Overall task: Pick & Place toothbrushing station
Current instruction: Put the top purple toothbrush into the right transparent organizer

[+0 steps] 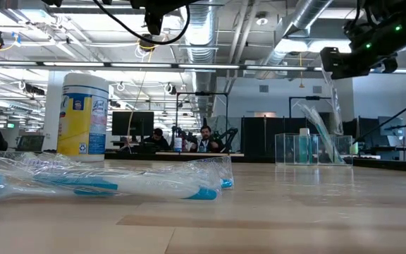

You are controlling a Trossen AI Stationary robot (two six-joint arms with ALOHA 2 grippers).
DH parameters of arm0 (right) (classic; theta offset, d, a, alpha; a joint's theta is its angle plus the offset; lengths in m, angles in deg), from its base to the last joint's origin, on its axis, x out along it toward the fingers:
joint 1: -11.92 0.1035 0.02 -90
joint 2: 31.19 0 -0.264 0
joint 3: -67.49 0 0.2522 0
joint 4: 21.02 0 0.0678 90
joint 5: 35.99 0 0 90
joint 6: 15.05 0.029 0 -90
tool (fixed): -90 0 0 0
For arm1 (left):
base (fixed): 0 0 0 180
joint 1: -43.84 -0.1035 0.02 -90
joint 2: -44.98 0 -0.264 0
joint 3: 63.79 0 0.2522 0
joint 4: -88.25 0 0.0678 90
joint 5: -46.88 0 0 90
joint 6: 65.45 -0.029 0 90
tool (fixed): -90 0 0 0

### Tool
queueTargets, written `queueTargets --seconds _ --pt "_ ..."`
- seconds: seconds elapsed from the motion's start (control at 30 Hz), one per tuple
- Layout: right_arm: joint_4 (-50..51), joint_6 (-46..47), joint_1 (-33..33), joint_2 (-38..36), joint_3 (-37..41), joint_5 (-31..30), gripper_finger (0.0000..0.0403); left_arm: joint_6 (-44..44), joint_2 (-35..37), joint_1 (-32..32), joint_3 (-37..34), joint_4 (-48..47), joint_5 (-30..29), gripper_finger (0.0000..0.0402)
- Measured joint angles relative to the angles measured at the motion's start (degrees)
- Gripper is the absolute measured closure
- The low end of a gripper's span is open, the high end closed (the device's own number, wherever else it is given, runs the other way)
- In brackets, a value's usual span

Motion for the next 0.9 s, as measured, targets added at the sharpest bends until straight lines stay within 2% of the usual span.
queueTargets --seconds 0.4,0.9 --pt "0.1 0.6 -3.2 1.3 0.0 1.2 0.0403 0.0 0.0 0.0 0.0 0.0 -0.1 0.0348" --pt "0.5 4.1 -5.7 9.9 0.0 3.3 0.0403 0.0 0.0 0.0 0.0 -0.1 -0.2 0.0348"
